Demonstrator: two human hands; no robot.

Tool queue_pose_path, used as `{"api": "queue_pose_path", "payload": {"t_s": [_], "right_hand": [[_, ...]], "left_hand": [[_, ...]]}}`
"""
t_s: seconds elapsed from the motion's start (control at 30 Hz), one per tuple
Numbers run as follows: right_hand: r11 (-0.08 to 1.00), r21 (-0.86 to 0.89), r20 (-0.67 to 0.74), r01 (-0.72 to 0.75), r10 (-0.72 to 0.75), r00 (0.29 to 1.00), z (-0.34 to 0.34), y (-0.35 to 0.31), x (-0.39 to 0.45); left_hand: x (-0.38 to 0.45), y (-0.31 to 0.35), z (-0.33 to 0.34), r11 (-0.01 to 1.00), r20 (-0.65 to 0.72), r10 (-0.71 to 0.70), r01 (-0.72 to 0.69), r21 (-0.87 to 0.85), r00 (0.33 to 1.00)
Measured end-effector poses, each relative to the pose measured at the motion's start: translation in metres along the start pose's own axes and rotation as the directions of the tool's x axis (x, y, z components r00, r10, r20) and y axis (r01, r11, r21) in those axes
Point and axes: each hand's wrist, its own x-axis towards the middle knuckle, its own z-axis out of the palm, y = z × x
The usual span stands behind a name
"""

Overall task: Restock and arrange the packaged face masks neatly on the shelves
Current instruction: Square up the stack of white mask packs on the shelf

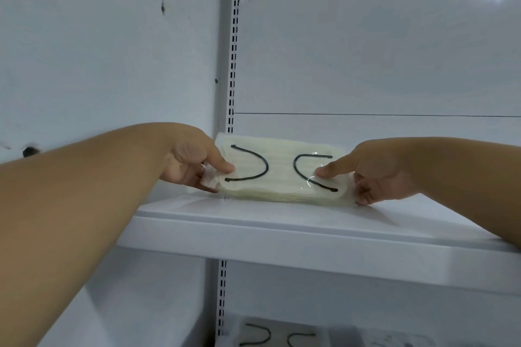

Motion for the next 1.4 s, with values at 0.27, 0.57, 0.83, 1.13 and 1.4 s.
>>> {"api": "queue_pose_path", "payload": {"t_s": [0.27, 0.57, 0.83, 1.13, 1.4], "right_hand": [[0.983, -0.031, 0.023, 0.182, -0.182, 0.983, -0.009, 0.004, -0.001], [0.915, 0.155, 0.187, 0.372, -0.396, 0.899, -0.014, 0.013, -0.009], [0.863, 0.212, 0.027, 0.459, -0.474, 0.880, -0.015, 0.015, -0.017], [0.881, 0.233, 0.027, 0.411, -0.429, 0.903, -0.006, 0.019, -0.014], [0.858, 0.278, 0.093, 0.432, -0.471, 0.877, -0.005, 0.017, -0.016]], "left_hand": [[-0.016, -0.009, 0.000, 0.988, 0.062, 0.154, -0.152, -0.034, 0.986], [-0.043, -0.009, 0.001, 0.981, 0.072, 0.177, -0.170, -0.089, 0.982], [-0.047, -0.012, 0.014, 0.928, 0.033, 0.313, -0.299, -0.221, 0.949], [-0.046, -0.016, 0.022, 0.919, -0.098, 0.282, -0.298, -0.258, 0.954], [-0.048, -0.016, 0.022, 0.948, 0.002, 0.256, -0.251, -0.195, 0.967]]}}
